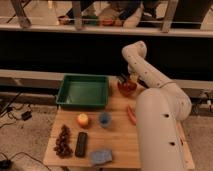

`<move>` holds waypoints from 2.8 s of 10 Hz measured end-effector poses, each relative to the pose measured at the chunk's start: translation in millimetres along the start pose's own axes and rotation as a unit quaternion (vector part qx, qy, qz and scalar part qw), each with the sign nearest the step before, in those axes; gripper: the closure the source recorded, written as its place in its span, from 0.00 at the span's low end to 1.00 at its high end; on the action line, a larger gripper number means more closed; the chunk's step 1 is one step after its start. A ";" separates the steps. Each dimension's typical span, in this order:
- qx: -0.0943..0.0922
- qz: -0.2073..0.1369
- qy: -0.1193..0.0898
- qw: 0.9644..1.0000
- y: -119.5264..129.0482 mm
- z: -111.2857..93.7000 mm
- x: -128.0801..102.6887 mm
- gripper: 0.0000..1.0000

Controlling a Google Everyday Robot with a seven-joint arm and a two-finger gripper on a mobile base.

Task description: Wipe red bowl with brush

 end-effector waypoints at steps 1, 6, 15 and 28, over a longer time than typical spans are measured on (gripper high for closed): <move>0.000 -0.007 -0.006 1.000 5.8 -2.5 -6.8 1.00; -0.006 -0.014 -0.017 1.000 28.1 -11.9 17.8 1.00; -0.007 0.030 -0.014 0.999 15.0 -9.6 64.2 1.00; -0.018 0.070 -0.035 0.997 12.9 -12.5 91.2 1.00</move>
